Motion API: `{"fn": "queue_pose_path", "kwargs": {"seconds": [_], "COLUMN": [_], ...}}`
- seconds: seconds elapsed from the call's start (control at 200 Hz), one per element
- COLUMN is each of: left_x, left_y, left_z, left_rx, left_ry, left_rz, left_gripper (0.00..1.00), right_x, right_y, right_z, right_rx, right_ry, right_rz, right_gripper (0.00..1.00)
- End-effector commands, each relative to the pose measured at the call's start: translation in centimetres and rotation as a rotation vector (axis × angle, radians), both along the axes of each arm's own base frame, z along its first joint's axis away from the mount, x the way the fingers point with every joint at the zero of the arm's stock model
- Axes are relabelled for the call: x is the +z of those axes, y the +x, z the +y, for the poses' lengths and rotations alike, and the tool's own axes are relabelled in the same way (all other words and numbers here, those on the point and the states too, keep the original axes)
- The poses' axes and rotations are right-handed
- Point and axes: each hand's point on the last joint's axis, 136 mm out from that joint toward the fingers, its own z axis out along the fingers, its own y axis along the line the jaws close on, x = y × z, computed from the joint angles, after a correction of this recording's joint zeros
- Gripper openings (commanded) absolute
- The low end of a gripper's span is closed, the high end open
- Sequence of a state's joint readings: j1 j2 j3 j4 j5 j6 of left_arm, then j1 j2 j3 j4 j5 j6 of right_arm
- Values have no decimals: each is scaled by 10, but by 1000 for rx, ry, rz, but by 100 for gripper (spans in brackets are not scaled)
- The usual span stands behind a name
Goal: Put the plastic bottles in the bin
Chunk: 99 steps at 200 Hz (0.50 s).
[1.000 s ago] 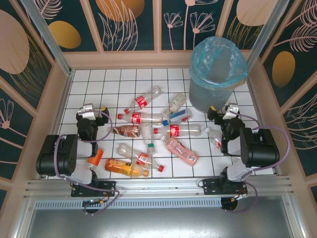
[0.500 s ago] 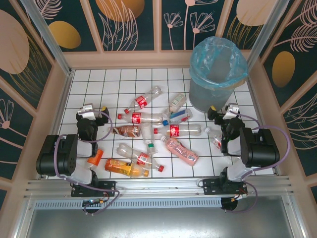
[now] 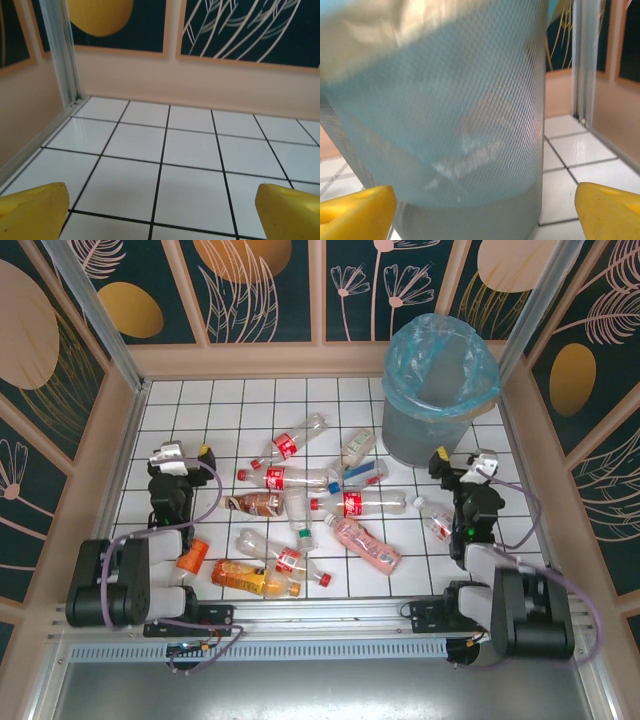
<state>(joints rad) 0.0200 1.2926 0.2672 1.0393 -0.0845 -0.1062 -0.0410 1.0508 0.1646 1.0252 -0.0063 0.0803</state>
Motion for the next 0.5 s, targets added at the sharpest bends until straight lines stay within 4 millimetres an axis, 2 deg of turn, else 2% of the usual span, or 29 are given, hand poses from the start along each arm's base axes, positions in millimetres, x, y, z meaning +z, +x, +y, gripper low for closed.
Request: {"fn": "queue_pose_path", "kwargs": {"seconds": [0.0, 0.05, 0.19, 0.35, 0.49], "left_x": [37, 58, 113, 171, 197], "left_y": [-4, -7, -15, -19, -18], "left_z": [7, 7, -6, -47, -88], "left_rx": [49, 50, 20, -154, -314], "left_ry": [-44, -56, -73, -99, -68], "left_rz": [-47, -67, -94, -115, -33], "left_gripper": [93, 88, 81, 76, 74], "right_x": [-11, -6, 3, 11, -1], "right_y": [-5, -9, -22, -38, -56], "right_z": [-10, -8, 14, 48, 76], "right_rx": [-68, -64, 27, 159, 219], "right_ry": [105, 162, 266, 323, 304], "right_rz": [169, 206, 329, 492, 691], "right_gripper": [90, 88, 84, 77, 72]}}
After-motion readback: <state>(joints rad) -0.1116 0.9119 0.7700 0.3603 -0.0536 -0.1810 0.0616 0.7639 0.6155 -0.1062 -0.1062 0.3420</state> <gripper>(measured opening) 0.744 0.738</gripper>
